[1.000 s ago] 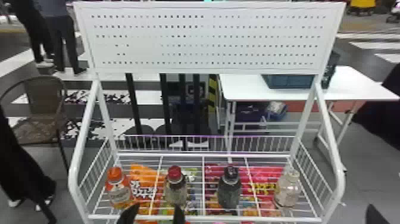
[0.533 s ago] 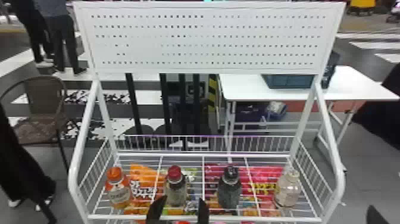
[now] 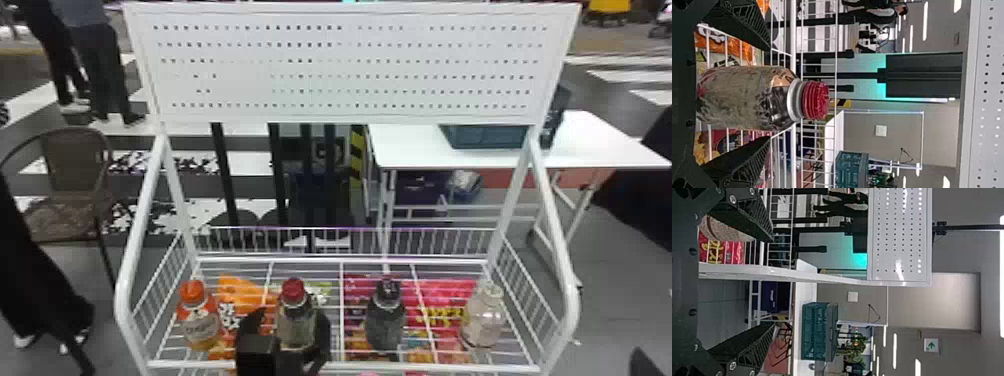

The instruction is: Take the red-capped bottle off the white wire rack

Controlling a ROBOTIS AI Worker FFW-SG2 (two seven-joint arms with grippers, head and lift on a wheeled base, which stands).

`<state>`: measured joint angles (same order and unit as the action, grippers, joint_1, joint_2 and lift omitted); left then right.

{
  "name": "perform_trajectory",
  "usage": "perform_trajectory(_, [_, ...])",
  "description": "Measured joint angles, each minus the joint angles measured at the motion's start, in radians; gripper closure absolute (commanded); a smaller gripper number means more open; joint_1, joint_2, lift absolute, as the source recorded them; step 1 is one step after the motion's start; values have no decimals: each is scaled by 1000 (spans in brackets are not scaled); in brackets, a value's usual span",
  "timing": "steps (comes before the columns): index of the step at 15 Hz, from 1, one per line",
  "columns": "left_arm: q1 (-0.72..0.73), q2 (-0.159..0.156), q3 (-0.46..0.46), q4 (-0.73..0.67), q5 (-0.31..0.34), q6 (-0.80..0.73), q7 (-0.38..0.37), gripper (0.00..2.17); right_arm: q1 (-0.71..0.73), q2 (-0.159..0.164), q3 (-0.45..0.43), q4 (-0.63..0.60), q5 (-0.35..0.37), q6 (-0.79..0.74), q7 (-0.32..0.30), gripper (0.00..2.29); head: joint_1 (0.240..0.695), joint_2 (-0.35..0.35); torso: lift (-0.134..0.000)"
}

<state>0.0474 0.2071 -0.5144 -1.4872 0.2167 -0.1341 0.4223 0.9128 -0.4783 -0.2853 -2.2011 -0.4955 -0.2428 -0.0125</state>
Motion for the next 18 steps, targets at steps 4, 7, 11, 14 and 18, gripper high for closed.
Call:
perform_trajectory(4, [-31, 2, -2, 28, 23, -2, -39, 755, 3, -3, -7, -5, -2, 3, -1, 144, 499, 0, 0])
perform_trajectory(7, [-32, 4, 2, 29, 48, 8, -64, 1740, 3, -3, -10, -6, -7, 3, 0, 144, 499, 0, 0])
perform_trajectory(11, [-15, 10, 6, 1, 63, 23, -61, 1744, 2, -3, -10, -8, -8, 3, 0, 144, 499, 0, 0])
perform_trajectory(14, [26, 22, 12, -94, 58, 43, -44, 1740, 1, -1, -9, -8, -8, 0, 0, 144, 499, 0, 0])
perform_trajectory(18, [127, 59, 55, -366, 35, 187, -22, 1744, -2, 1, -7, -8, -8, 0, 0, 144, 499, 0, 0])
